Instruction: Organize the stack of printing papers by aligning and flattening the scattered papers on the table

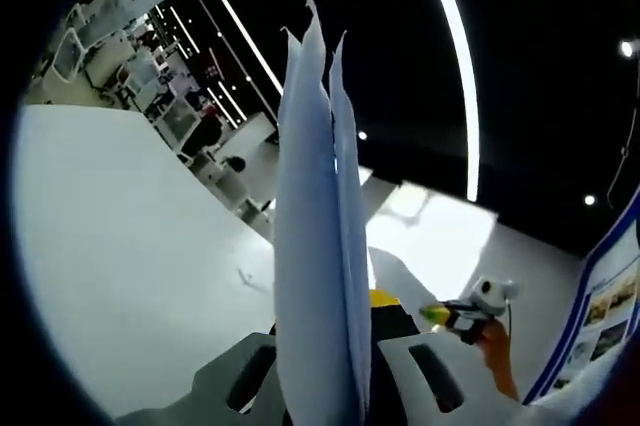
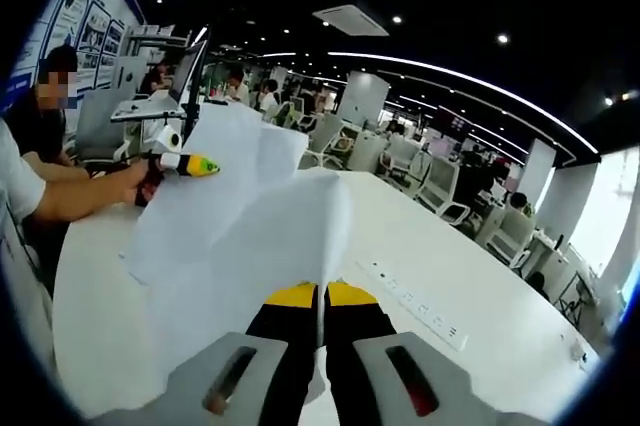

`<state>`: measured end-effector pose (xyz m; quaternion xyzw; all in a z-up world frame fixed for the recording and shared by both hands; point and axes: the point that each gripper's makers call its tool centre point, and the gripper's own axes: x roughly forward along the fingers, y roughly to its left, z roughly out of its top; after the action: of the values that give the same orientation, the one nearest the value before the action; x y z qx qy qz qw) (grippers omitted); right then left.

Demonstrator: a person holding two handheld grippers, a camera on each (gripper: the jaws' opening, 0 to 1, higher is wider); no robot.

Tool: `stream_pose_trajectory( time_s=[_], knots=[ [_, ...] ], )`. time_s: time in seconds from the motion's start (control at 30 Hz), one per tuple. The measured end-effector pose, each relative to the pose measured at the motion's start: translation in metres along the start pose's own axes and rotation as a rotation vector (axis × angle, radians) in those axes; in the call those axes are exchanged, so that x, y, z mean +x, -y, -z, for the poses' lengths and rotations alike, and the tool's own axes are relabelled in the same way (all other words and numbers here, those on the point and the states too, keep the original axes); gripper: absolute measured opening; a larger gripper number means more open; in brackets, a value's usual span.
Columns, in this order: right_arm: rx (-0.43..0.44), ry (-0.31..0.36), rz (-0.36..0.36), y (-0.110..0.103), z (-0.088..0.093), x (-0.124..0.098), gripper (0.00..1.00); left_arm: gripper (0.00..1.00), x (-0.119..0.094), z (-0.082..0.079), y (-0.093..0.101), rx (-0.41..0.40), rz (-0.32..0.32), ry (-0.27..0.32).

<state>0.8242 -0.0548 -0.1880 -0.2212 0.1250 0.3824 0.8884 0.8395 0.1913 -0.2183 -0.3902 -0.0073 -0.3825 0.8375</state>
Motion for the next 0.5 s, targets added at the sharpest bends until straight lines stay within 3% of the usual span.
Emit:
stream_pose_trajectory(
  time_s=[0.5],
  knots=[
    [-0.050, 0.015, -0.003, -0.0041, -0.0092, -0.0009, 0.00, 0.06, 0.0013, 0.0034, 0.0003, 0.002, 0.006, -0.016]
  ],
)
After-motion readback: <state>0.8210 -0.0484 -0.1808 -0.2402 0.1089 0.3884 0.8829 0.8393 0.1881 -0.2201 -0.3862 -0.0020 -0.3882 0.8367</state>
